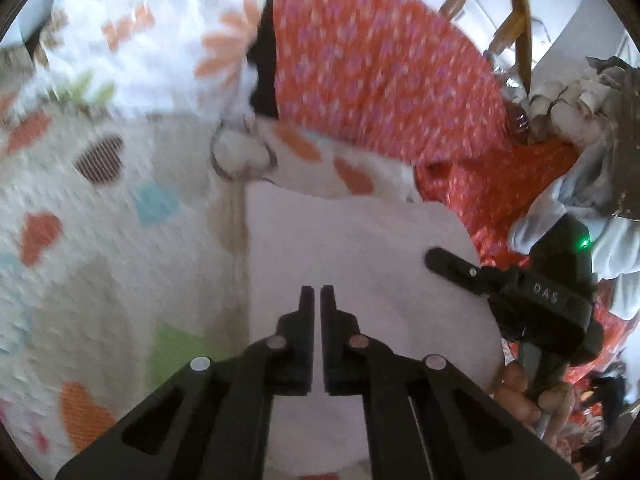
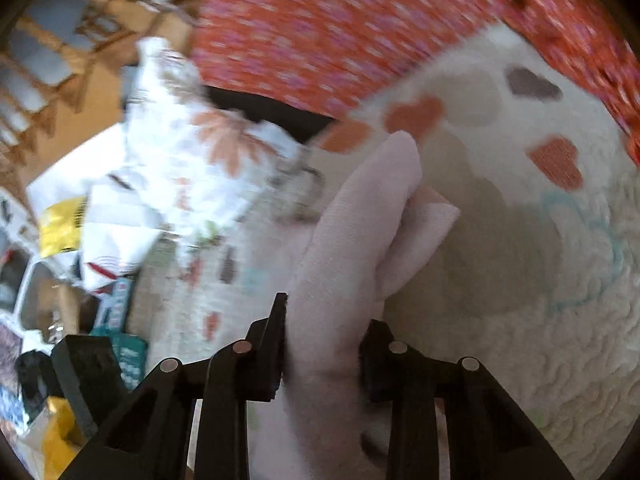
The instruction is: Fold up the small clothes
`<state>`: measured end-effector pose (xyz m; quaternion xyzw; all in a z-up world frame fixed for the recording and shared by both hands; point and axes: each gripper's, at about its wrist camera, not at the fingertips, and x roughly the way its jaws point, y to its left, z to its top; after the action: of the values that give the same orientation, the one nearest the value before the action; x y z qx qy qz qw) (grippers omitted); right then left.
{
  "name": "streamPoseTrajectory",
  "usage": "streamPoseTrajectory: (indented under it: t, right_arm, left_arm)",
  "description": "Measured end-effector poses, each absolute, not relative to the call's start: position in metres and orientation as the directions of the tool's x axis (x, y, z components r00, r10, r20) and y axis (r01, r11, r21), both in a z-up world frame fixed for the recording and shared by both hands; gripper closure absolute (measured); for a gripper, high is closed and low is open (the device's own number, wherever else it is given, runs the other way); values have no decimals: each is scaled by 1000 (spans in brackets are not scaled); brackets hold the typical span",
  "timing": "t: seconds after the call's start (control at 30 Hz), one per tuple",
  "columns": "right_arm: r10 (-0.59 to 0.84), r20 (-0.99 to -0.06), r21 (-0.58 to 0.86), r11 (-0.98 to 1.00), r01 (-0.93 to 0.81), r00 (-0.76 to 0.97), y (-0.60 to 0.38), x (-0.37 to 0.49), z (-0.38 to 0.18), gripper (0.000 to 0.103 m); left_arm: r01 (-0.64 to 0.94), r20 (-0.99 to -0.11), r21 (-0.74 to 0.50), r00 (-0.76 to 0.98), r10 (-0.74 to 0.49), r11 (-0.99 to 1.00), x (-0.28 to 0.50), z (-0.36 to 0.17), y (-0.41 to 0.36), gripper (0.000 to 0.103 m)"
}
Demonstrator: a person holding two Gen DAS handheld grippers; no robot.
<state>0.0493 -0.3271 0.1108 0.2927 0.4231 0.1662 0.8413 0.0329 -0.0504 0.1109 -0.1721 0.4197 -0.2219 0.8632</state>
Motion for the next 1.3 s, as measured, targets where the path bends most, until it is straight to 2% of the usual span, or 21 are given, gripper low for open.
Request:
streamPoseTrajectory:
  t: [0.03,0.07,0.1,0.17,0.2,0.27,0.33,0.4,0.5,0.63,0.73,0.83,0.93,1.03,1.17,1.3]
  right_arm:
    - [539,-603,639,767,-48,589,-325,48,115,71]
    - [528,-608,626,778,-51,592,-322,47,117,69]
    - [483,-644,587,809,-22,593,-322,47,113,64]
    - [348,-738,466,883,64,578,-324,49,103,63]
    - [246,-799,370,920,127,548,-327,51,92,63]
    - [134,-864,266,940,214,486,-337,53,73,62]
    - [185,-854,338,908,248,486,-353,48,67,62]
    - [233,-817,414,874,256,527,-362,41,78,62]
    - [229,-759,433,877,209,610,-360,29,104,62]
    - [258,-722,427,896,120,642,-344,16,120,62]
    - [381,-716,490,871,34,584,-331,14,113,62]
    - [404,-758,502,862,63,512,-330,18,92,62]
    - [384,-826,481,862,160,412,-341,24,58,65]
    - [390,-818,490,857,158,423,-346,21,61,64]
    - [392,-788,488,868,93,475,-339,12,80,62]
    - [460,-789,536,839,90,408,-335,11,64,62]
  left_arm:
    - [228,-659,-451,566,-494,863,32,114,-47,99]
    - [207,-679,-409,582,-448,889,31,113,-42,88]
    - [181,-697,-378,590,-408,908,32,110,-38,71]
    - [128,-733,-355,577,-360,926,36,96,-31,60]
    - [113,-747,-354,563,-354,928,38,90,-30,60]
    - [94,-771,-354,533,-348,930,42,81,-31,60]
    - [95,-775,-349,530,-345,932,41,80,-34,58]
    - [114,-767,-336,542,-342,935,39,83,-41,49]
    - [154,-757,-293,566,-327,944,29,84,-58,39]
    - [251,-786,-213,529,-319,944,20,69,-94,36]
    - [261,-827,-155,494,-270,953,21,51,-110,34]
    - [210,-835,-213,467,-290,954,25,39,-102,26]
    - [183,-838,-291,425,-343,939,29,38,-91,25]
    - [159,-812,-312,468,-350,937,23,51,-81,25]
    - [162,-795,-295,505,-336,942,18,64,-76,25]
    - [181,-854,-236,429,-293,955,19,40,-87,25]
